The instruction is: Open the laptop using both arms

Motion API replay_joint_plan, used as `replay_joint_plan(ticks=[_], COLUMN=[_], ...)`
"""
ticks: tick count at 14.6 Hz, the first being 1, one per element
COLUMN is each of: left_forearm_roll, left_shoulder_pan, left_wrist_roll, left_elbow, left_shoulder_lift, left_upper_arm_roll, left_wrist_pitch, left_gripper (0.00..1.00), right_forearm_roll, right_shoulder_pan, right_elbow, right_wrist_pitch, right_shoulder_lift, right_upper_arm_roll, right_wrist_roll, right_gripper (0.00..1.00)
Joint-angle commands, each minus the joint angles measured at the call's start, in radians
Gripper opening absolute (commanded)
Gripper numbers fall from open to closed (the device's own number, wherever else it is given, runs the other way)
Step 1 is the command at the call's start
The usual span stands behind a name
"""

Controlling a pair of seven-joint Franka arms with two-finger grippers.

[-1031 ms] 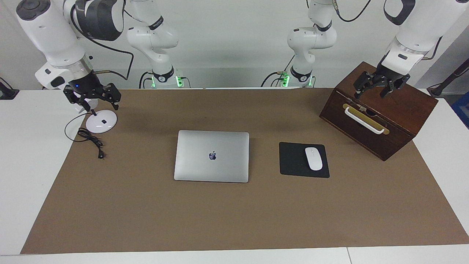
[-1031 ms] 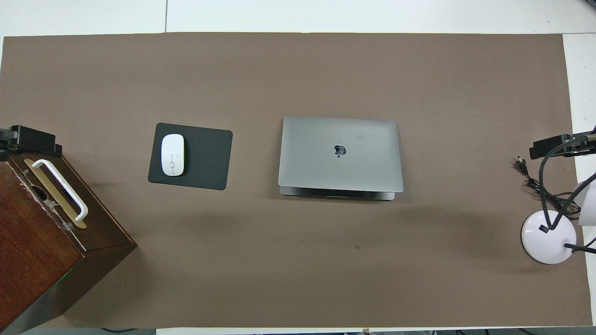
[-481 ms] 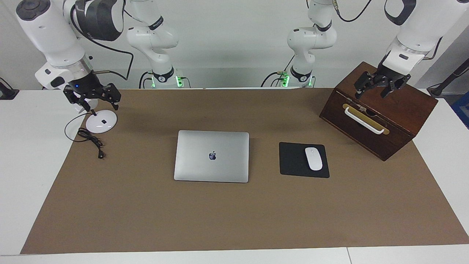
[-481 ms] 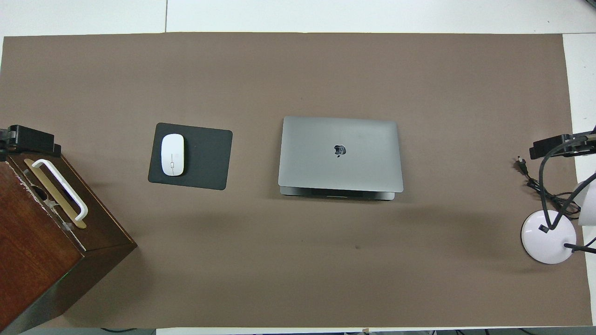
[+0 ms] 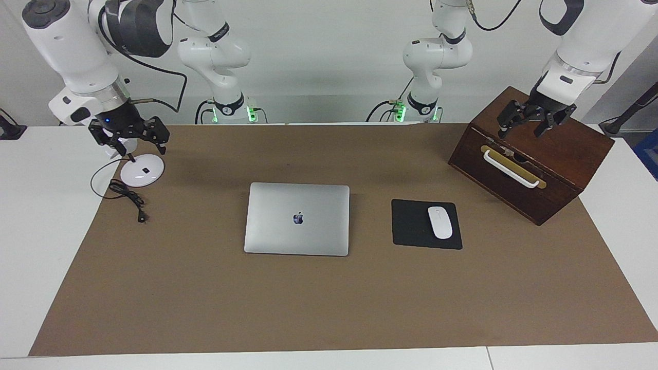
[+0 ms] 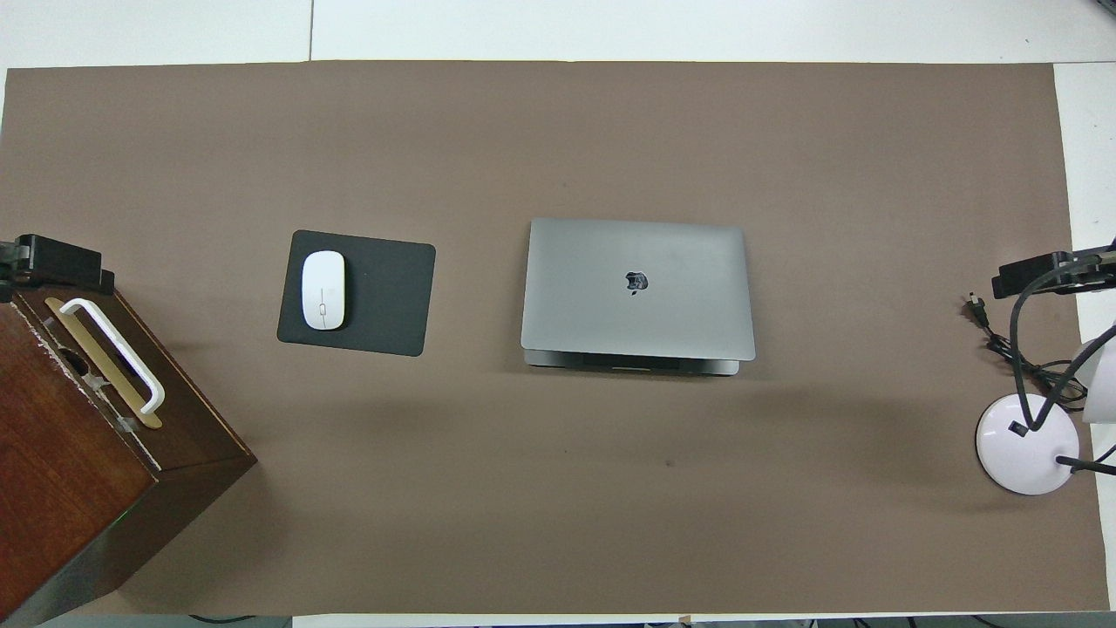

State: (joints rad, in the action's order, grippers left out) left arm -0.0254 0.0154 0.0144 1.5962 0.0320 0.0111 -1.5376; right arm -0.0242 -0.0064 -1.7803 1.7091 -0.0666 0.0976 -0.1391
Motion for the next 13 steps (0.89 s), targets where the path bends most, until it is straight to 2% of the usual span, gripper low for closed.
replay_joint_plan(ticks=[1,13], left_forearm_roll=[0.012,0.013], left_shoulder_pan=[-0.011,-0.011], left_wrist_roll=[-0.005,-0.001], left_elbow=[0.018,0.034], left_shoulder_lift=[0.017,0.026], left_upper_arm_roll=[-0.008,-0.008], left_wrist_pitch=[0.008,-0.003], left_gripper=[1.0,1.0], right_forearm_roll=[0.009,0.009], right_shoulder_pan=[-0.004,-0.006], right_elbow=[-0.024,-0.022], right_wrist_pitch=[-0.002,0.012], right_shoulder_lift=[-0.022,-0.021], right_upper_arm_roll=[-0.004,-0.004], right_wrist_roll=[0.001,-0.008], right_gripper=[1.0,1.0])
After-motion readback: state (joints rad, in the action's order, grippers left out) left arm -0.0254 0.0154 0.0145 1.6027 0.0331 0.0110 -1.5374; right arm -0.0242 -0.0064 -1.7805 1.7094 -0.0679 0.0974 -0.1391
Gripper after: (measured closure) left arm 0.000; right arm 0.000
